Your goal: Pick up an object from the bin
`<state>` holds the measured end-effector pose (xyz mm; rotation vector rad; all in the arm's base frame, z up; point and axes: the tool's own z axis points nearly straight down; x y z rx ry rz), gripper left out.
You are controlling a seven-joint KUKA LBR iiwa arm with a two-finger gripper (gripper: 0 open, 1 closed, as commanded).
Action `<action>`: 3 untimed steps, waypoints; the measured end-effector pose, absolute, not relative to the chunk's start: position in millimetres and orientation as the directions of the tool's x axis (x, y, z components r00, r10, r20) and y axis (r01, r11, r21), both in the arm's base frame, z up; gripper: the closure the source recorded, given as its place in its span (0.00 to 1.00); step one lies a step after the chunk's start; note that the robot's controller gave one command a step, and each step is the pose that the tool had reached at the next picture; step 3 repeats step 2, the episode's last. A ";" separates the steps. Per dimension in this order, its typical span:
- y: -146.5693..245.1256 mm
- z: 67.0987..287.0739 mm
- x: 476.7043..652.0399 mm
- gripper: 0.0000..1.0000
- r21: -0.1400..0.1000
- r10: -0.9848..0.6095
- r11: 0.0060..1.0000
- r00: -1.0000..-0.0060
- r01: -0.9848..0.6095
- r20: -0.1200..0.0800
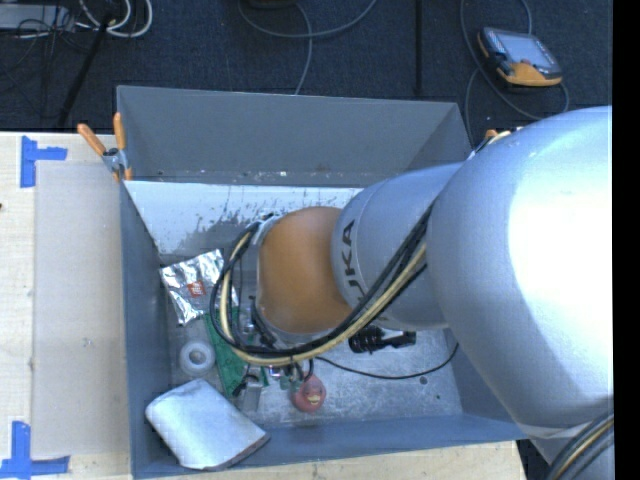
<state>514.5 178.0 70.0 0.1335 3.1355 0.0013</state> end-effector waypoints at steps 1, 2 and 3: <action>176.0 71.2 514.6 1.00 0.001 0.093 0.996 -0.996 0.093 -0.003; 176.1 239.9 523.7 1.00 0.001 -0.059 0.998 -0.998 -0.059 -0.008; 176.1 239.9 523.7 1.00 0.001 -0.059 0.998 -0.998 -0.059 -0.008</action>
Offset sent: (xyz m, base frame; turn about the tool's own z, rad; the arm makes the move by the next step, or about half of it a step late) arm 0.0000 0.0000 0.0000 0.0000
